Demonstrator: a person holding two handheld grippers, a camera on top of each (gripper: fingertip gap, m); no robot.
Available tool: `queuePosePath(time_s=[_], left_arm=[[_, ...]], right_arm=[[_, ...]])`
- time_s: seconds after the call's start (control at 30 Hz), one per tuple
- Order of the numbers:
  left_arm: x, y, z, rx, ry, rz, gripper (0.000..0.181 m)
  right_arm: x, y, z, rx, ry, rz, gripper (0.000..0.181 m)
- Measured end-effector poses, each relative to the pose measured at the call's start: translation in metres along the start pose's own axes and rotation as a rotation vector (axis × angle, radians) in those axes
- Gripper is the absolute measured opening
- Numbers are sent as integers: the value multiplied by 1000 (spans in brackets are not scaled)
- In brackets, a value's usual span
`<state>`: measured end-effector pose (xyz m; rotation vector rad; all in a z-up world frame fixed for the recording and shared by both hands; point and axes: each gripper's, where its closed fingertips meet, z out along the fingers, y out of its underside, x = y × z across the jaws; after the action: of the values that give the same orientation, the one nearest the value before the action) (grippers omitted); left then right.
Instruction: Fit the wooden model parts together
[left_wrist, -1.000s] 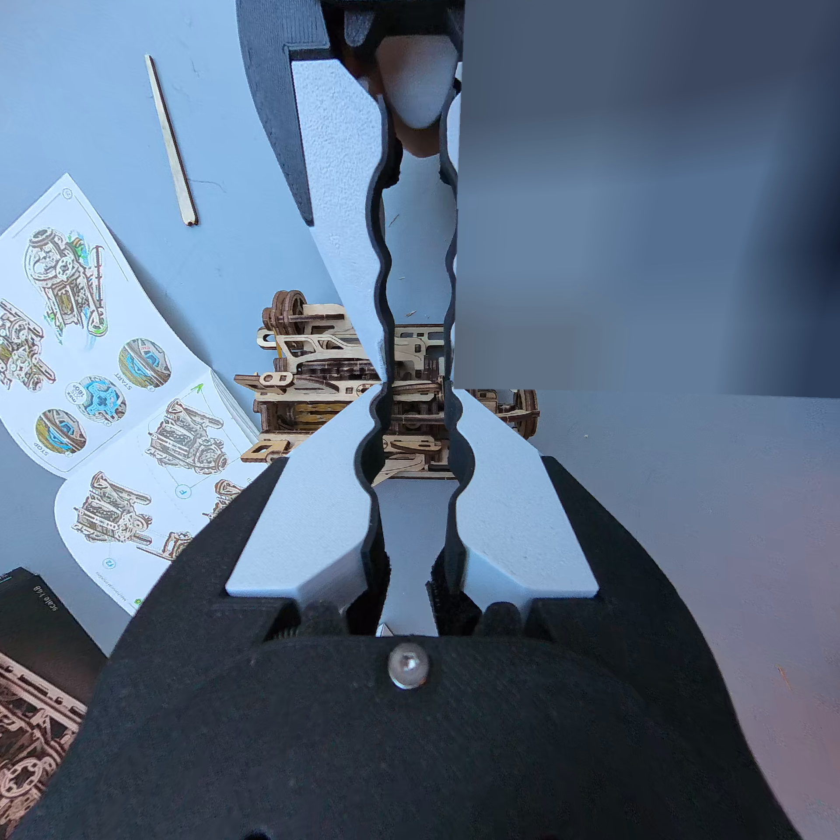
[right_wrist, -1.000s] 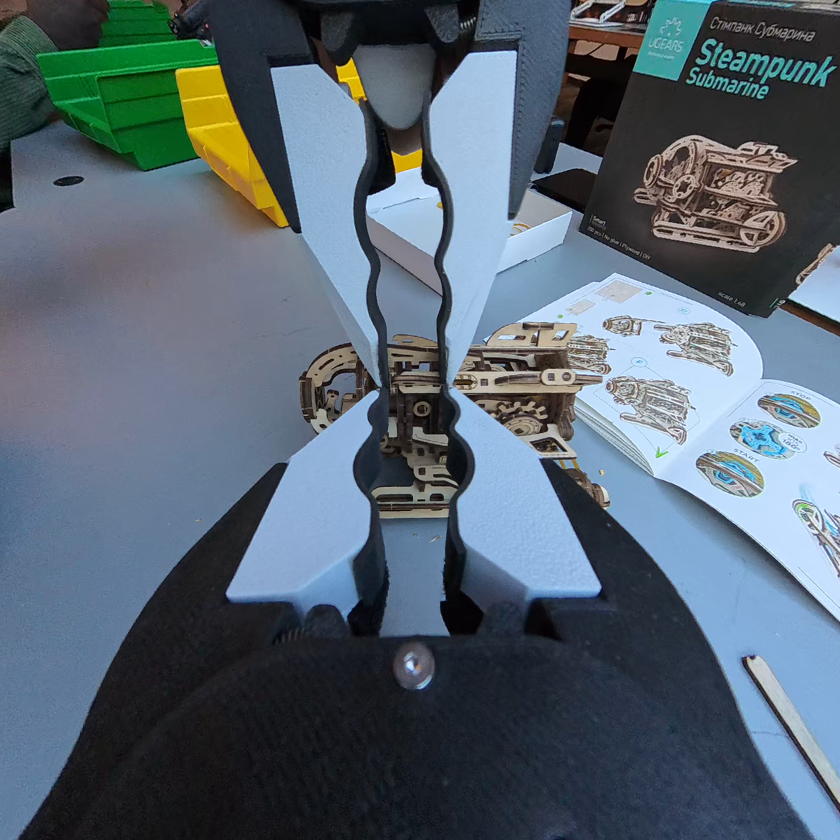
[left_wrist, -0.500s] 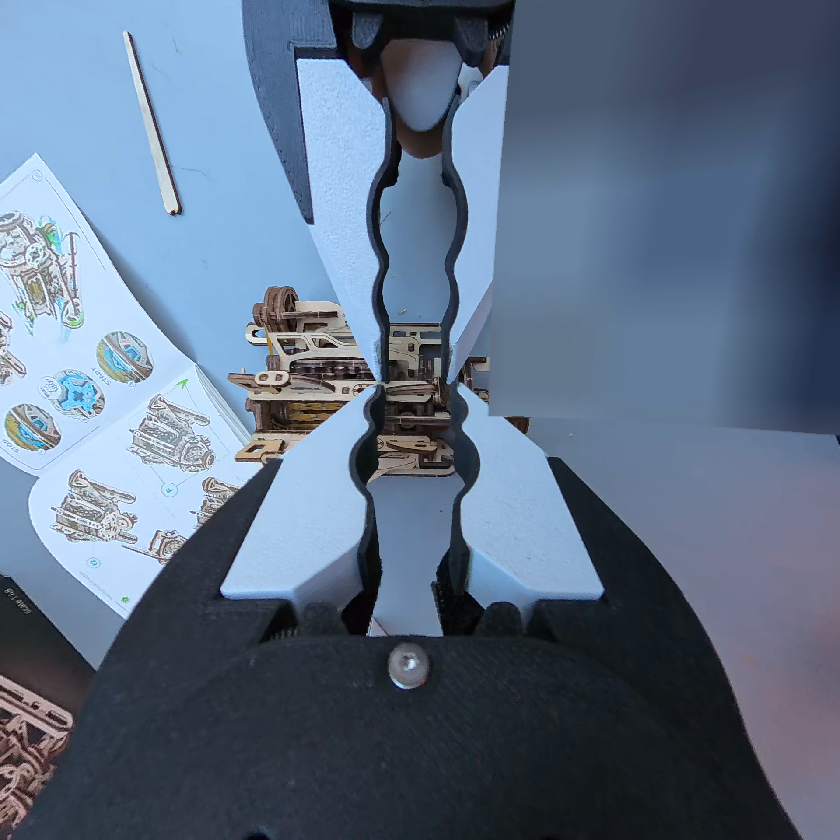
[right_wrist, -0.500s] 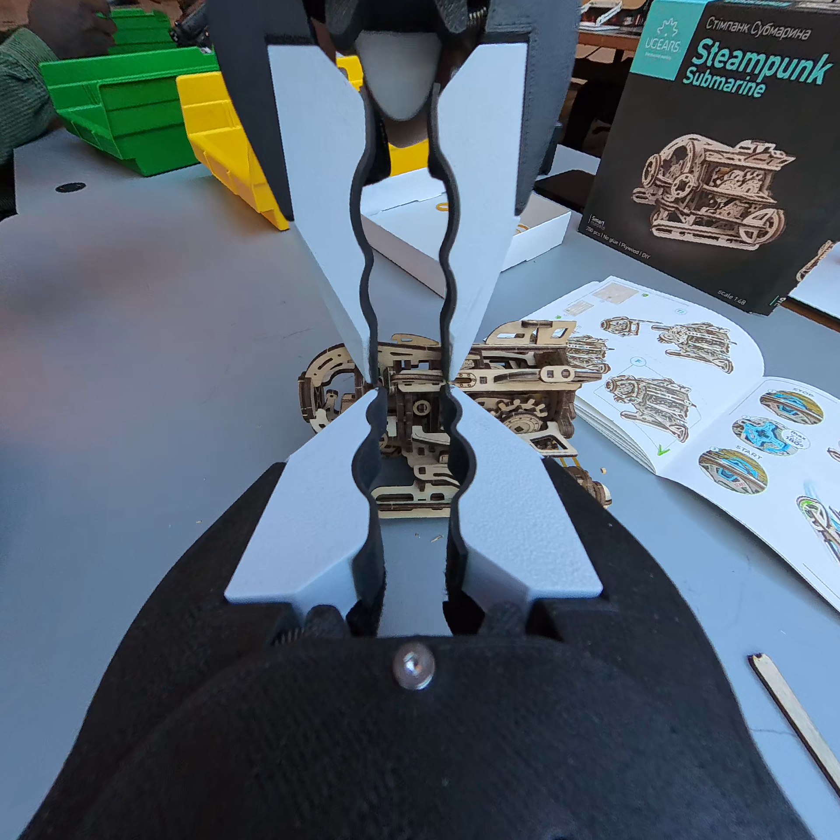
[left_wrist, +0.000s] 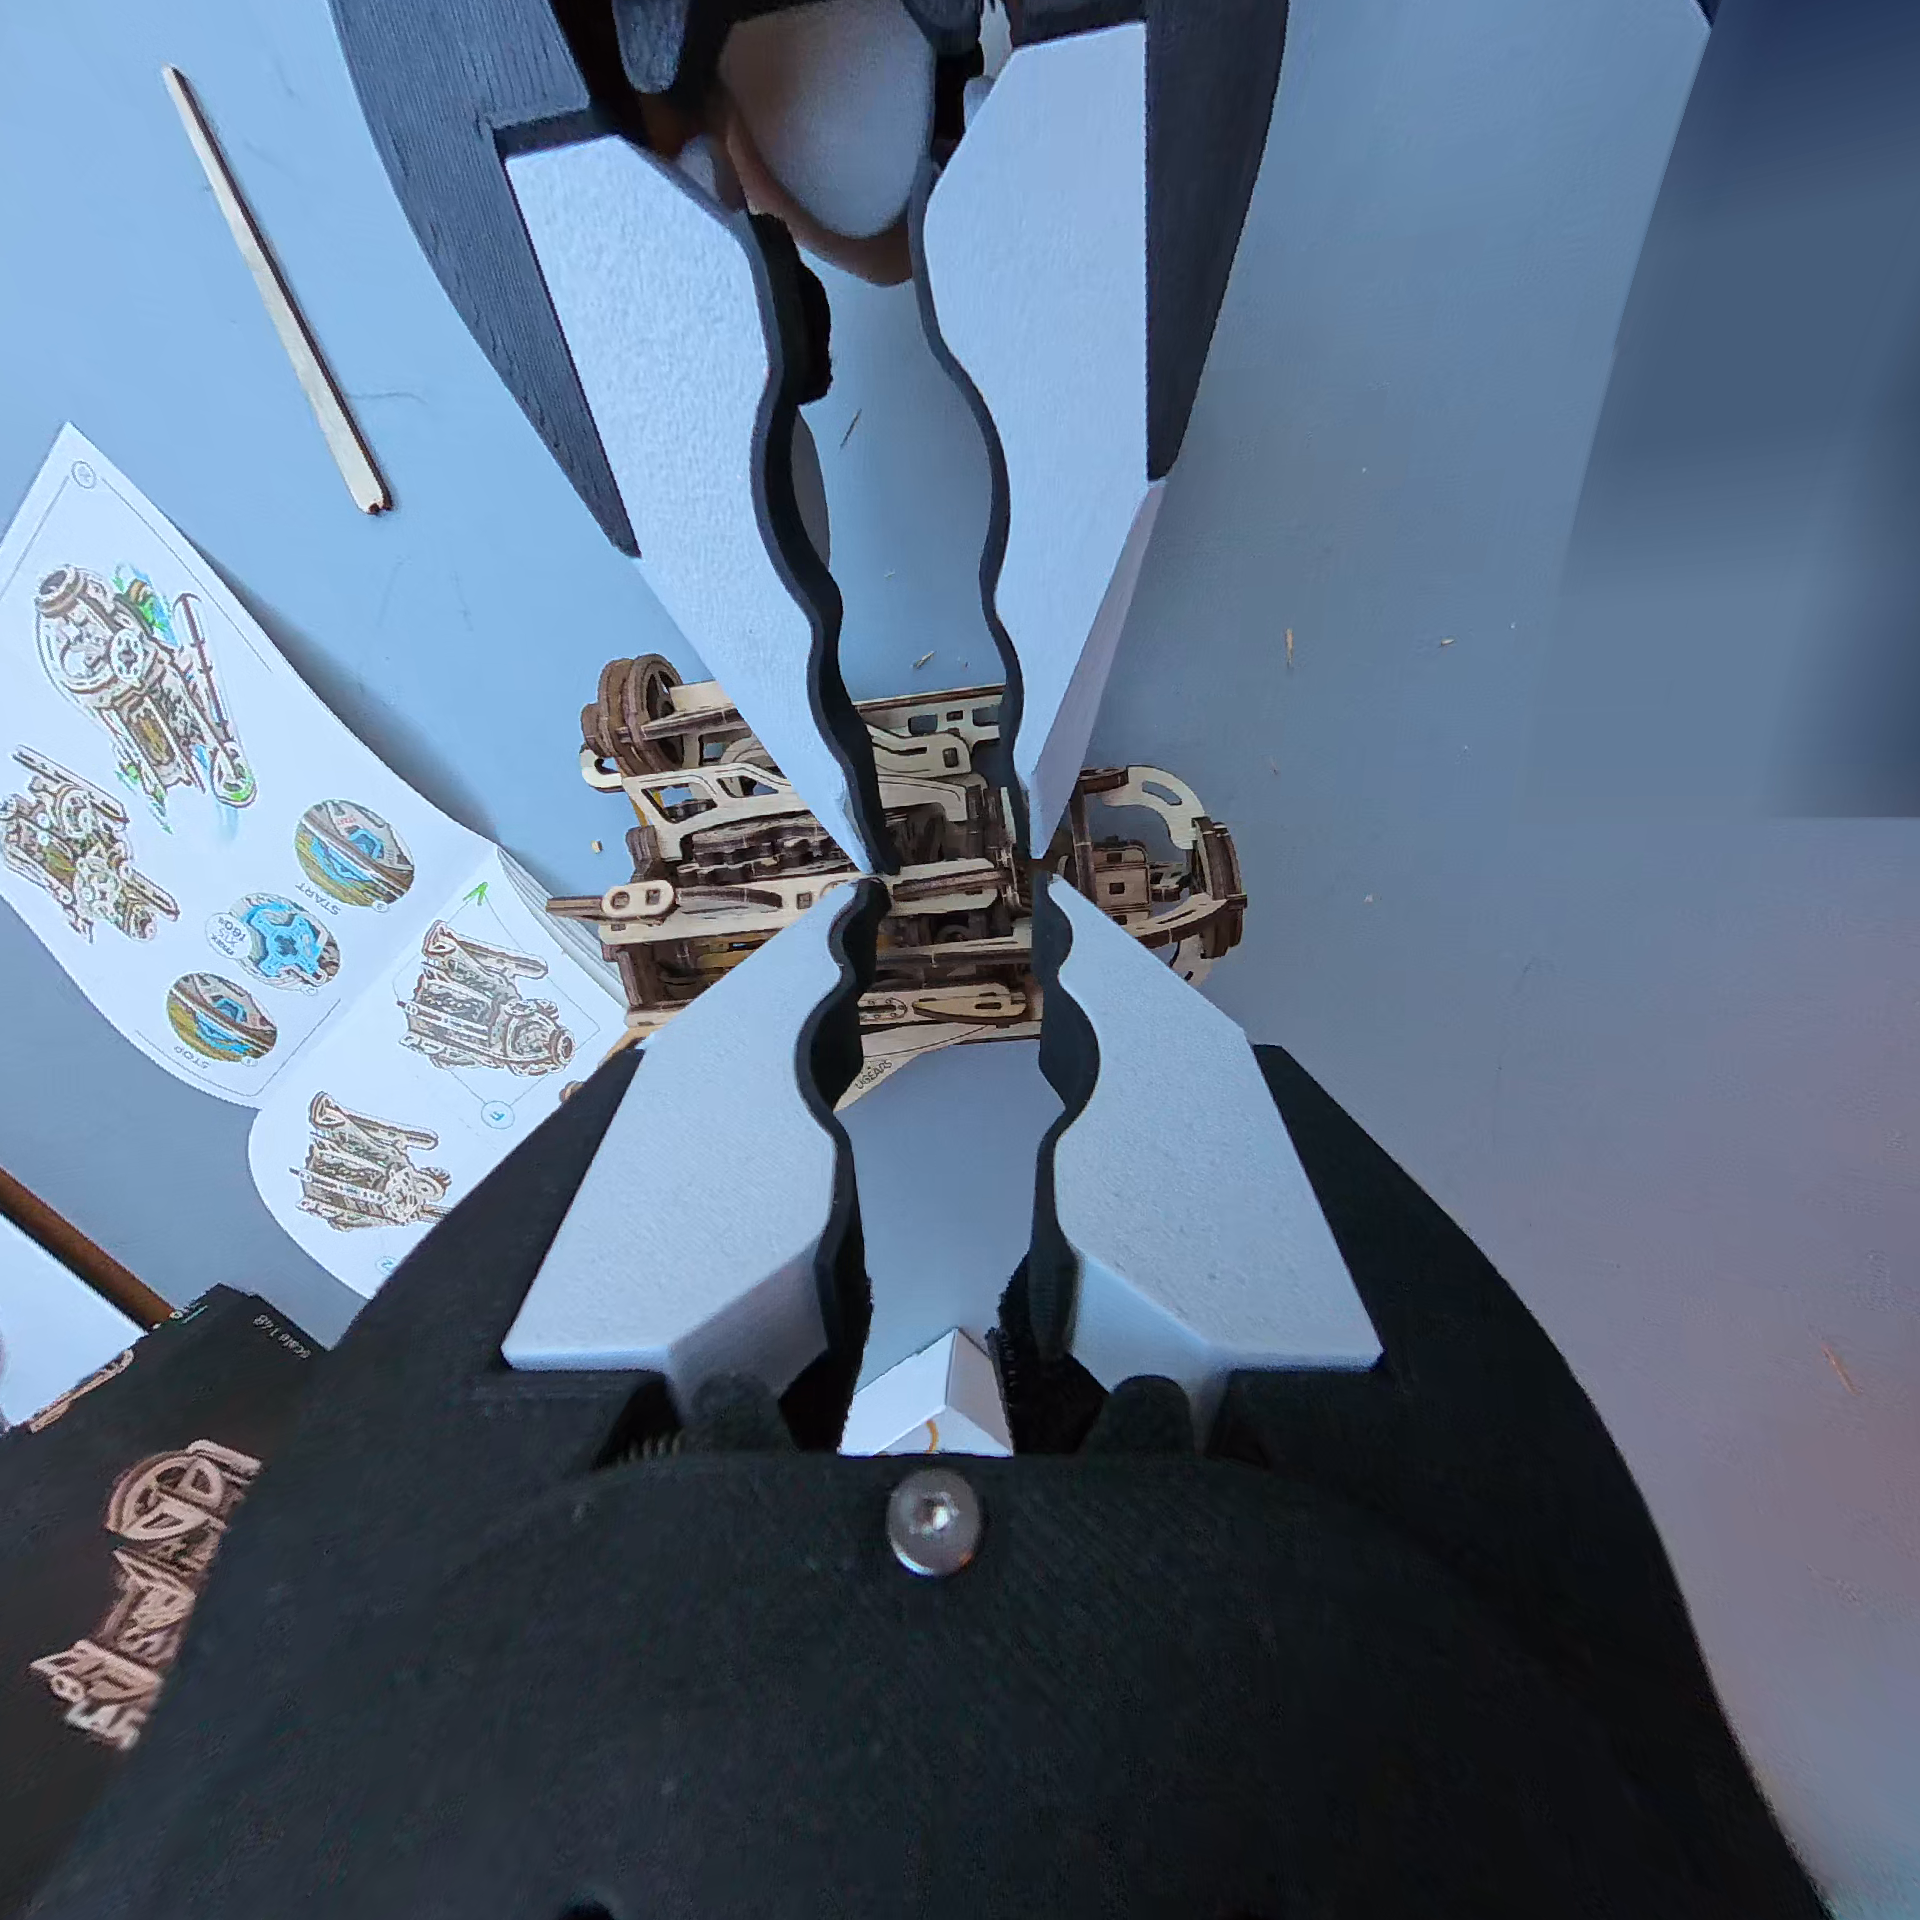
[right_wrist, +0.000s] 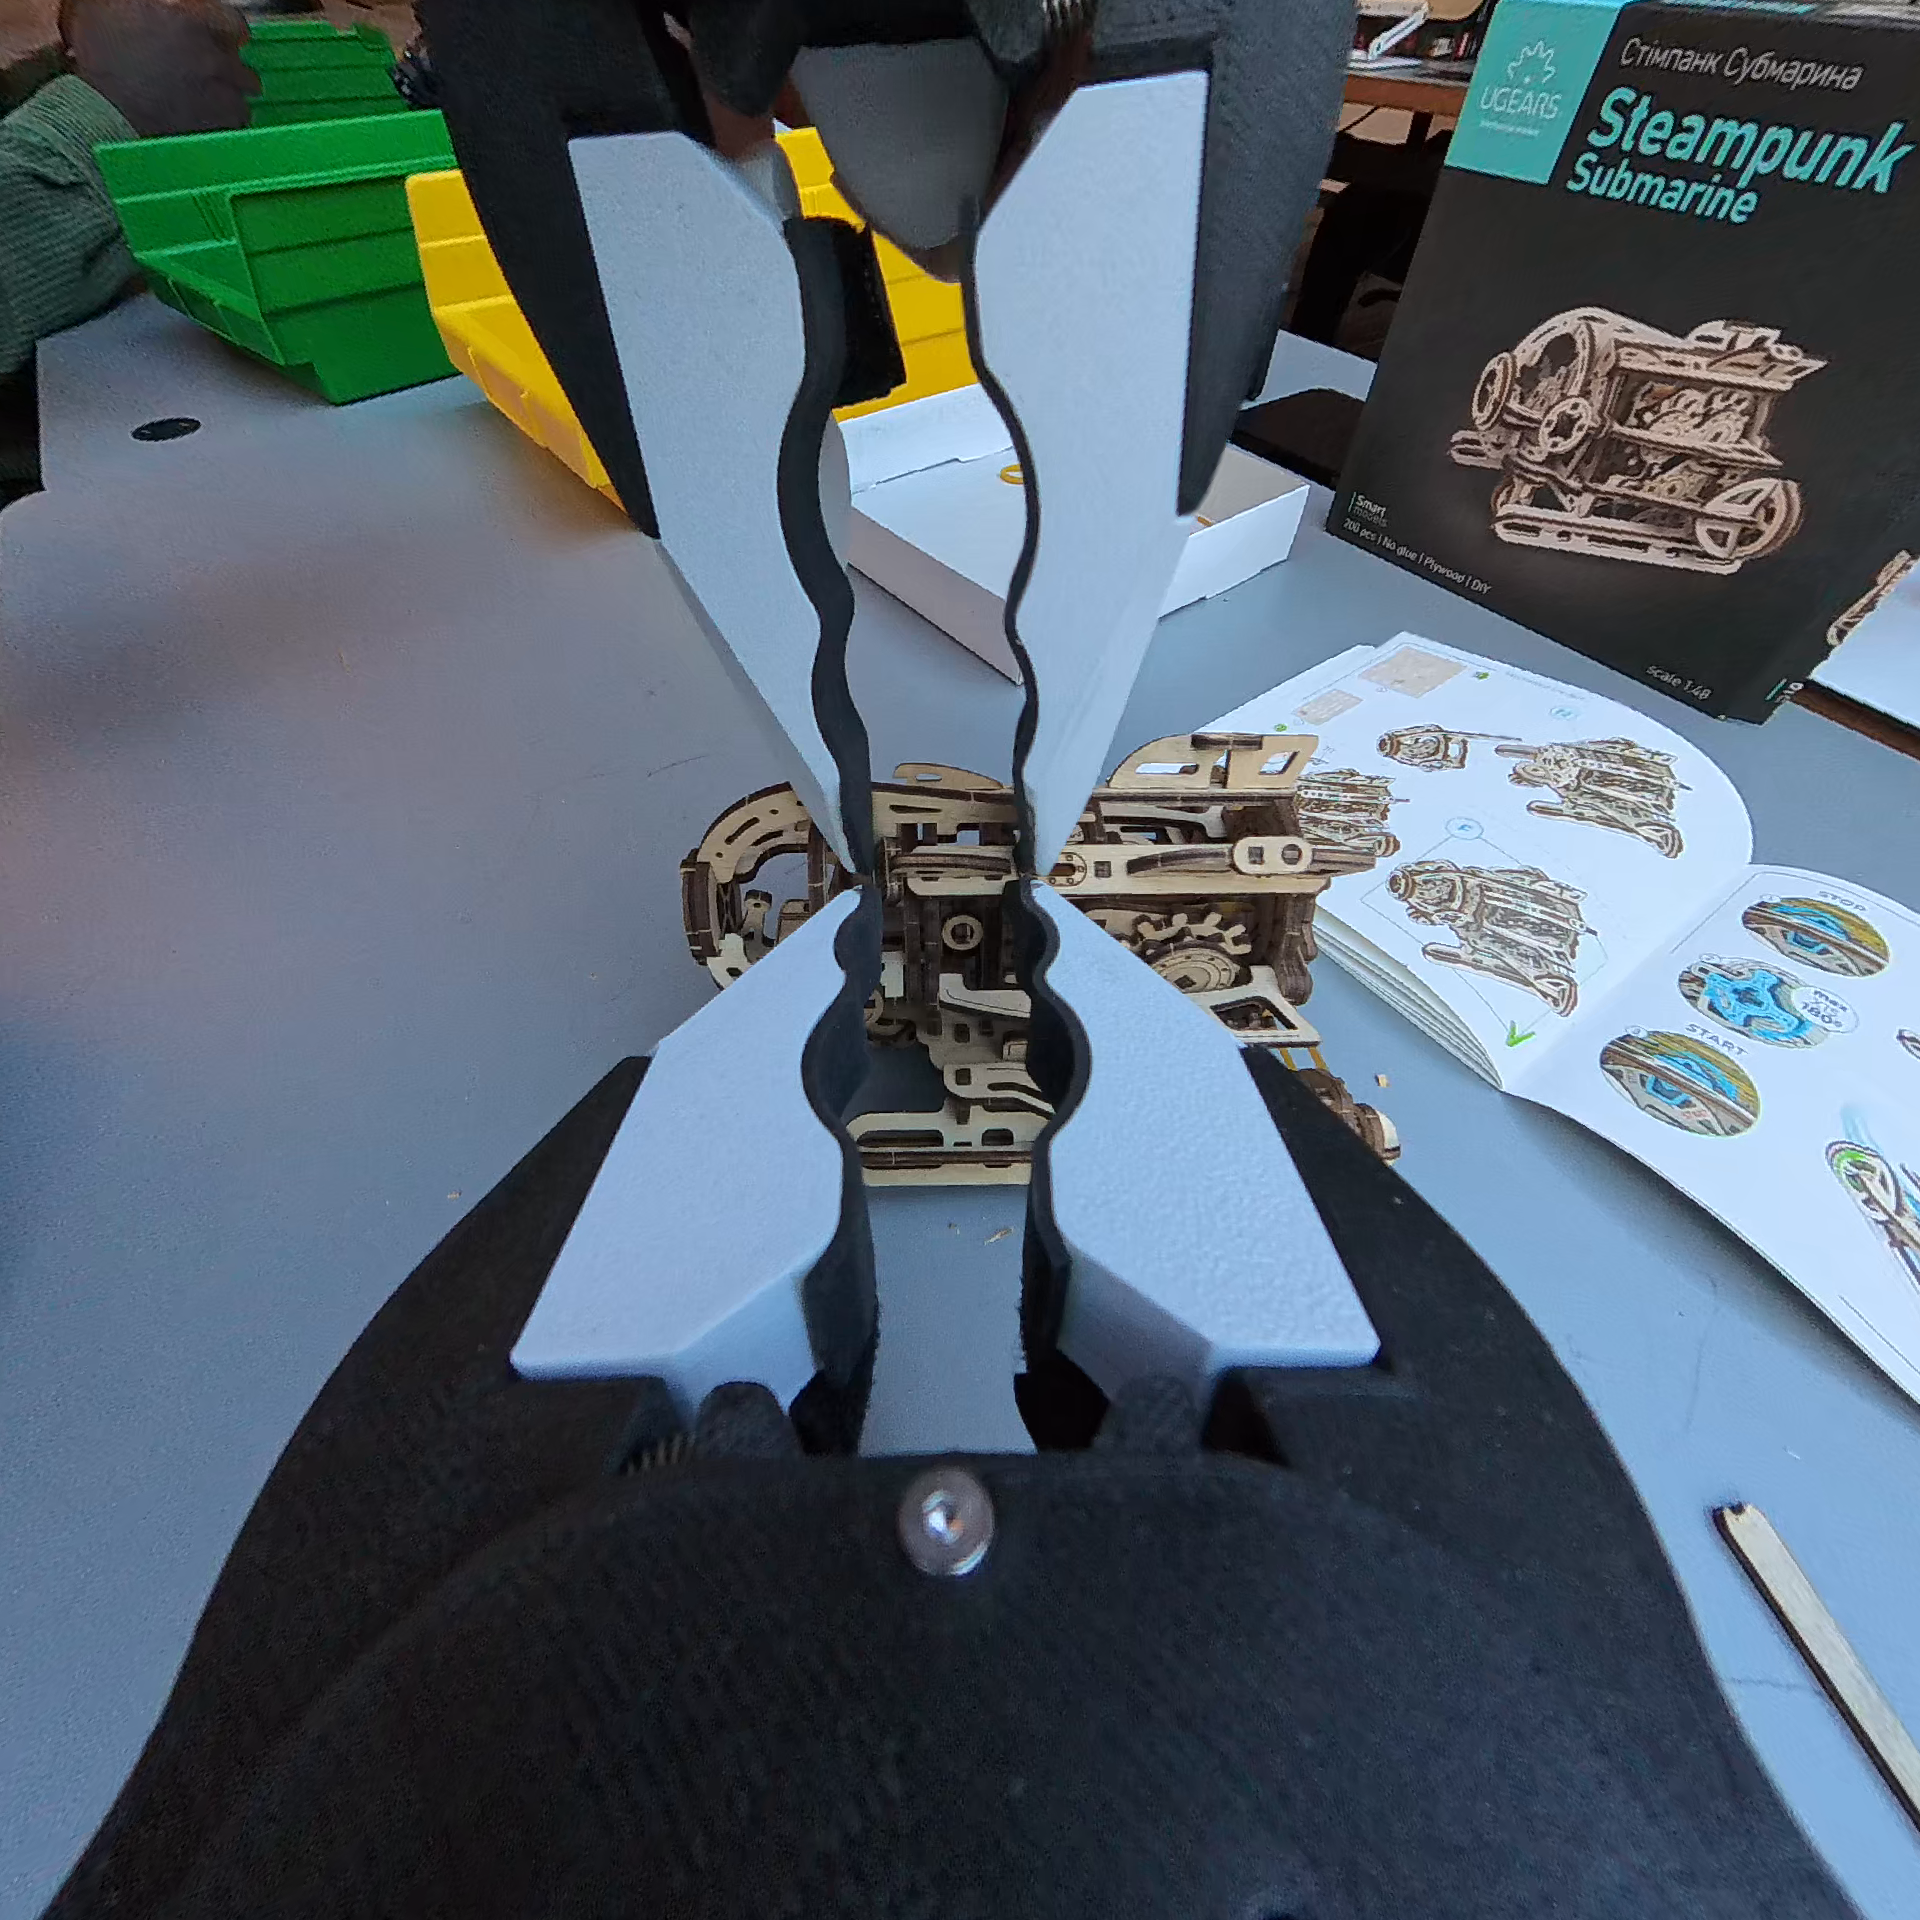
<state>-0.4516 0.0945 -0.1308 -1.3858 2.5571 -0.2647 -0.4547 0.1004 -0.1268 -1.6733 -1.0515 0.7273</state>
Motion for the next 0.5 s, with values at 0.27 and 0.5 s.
queuePosePath(time_s=[0.27, 0.5], left_arm=[[-1, -1, 1, -42, 4, 6, 25], [-1, -2, 1, -5, 0, -29, 25]], right_arm=[[1, 0, -1, -1, 6, -1, 23], [1, 0, -1, -1, 6, 2, 23]])
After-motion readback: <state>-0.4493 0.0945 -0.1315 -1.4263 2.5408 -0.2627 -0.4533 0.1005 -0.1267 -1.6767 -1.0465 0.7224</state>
